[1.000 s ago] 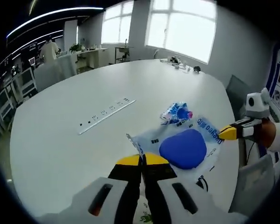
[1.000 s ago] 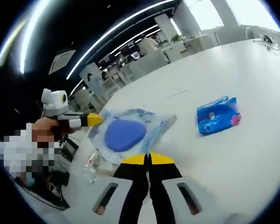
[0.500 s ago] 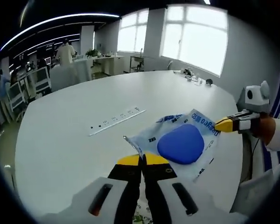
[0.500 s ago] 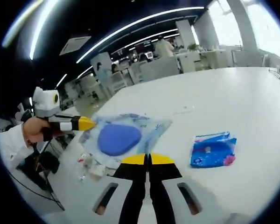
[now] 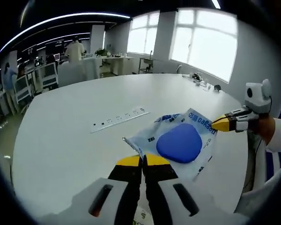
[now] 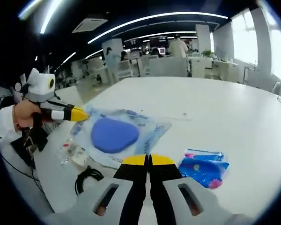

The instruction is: Arrange the tabletop items into an orderly group along one side of the table until the central work area is clear of visible clutter.

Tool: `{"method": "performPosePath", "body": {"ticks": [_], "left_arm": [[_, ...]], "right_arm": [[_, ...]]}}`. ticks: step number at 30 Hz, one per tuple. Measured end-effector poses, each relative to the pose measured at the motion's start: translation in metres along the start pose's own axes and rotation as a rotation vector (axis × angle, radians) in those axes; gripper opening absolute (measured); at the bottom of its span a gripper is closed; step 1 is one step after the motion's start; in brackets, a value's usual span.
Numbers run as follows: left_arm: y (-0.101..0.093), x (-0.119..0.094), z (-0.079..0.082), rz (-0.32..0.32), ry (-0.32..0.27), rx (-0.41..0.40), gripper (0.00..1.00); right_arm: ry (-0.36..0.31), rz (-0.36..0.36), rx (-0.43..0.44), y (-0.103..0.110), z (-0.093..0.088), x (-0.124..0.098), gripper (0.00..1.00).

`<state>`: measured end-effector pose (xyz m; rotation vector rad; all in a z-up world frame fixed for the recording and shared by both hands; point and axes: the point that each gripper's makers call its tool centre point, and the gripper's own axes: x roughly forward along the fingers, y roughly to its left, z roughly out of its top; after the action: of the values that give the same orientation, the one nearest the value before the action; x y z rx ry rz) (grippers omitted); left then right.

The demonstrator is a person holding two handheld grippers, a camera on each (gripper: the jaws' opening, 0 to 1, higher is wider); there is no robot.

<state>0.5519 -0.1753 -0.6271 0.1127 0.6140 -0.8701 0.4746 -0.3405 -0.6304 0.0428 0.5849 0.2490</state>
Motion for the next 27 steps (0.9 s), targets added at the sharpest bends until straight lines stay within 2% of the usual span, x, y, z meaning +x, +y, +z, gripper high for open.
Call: {"method": "performPosePath", "body": {"ticks": [12,19,23,25,27], "left_arm": [[0.003,0.030,-0.016,0.008,0.033,-0.017,0.00],[0.008,0.047,-0.026,0.026,0.072,0.039,0.00],[0.009,0.058,-0.035,0.033,0.113,0.116,0.00],[0.011,0.064,-0.036,0.045,0.111,0.171,0.00],[0.012,0.069,-0.039,0.048,0.128,0.170,0.00]], "right_arm": [[0.050,-0.011,-0.046,-0.020,-0.020,0.023,0.00],[0.078,-0.015,-0.081,-0.025,-0.030,0.040,0.00],[0.102,-0.021,-0.106,-0.030,-0.039,0.050,0.00],[0.106,-0.020,-0.102,-0.033,-0.041,0.054,0.00],[0.114,-0.021,-0.105,-0.034,-0.044,0.058,0.00]]}}
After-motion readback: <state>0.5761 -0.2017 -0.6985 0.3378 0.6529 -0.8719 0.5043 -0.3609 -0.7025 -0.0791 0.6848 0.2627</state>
